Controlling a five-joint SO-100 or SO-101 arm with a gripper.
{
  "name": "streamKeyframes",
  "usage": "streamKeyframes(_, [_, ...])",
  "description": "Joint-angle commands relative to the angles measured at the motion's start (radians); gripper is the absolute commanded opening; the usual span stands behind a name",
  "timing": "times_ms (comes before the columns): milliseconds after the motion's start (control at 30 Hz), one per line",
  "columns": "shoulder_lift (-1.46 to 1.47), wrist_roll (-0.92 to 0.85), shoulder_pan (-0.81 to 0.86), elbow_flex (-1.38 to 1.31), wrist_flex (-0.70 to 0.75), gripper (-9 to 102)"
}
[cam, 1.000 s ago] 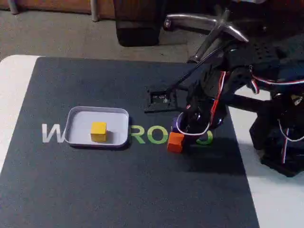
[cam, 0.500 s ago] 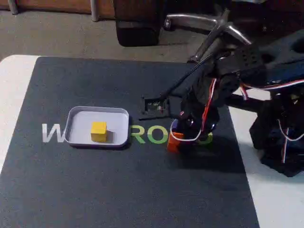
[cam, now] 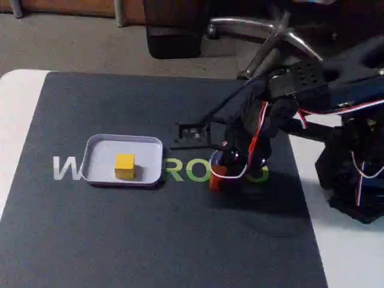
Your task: Move blocks one by one until all three blocks are in the tray.
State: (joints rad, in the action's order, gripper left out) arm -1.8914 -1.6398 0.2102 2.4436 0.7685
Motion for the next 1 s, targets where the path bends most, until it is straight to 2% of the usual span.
streamKeyframes(0, [-0.02, 0.103, -0.018, -0.118, -0.003, -8])
streamKeyframes(233, [0.144, 0.396, -0.028, -0.46, 0.003, -8])
streamKeyframes(400, [0.314, 0.508, 0.006, -0.666, 0.003, -8])
streamKeyframes(767, [0.485, 0.428, 0.066, -0.724, -0.002, -8])
streamKeyframes(967, [0.499, 0.417, 0.064, -0.727, -0.005, 3])
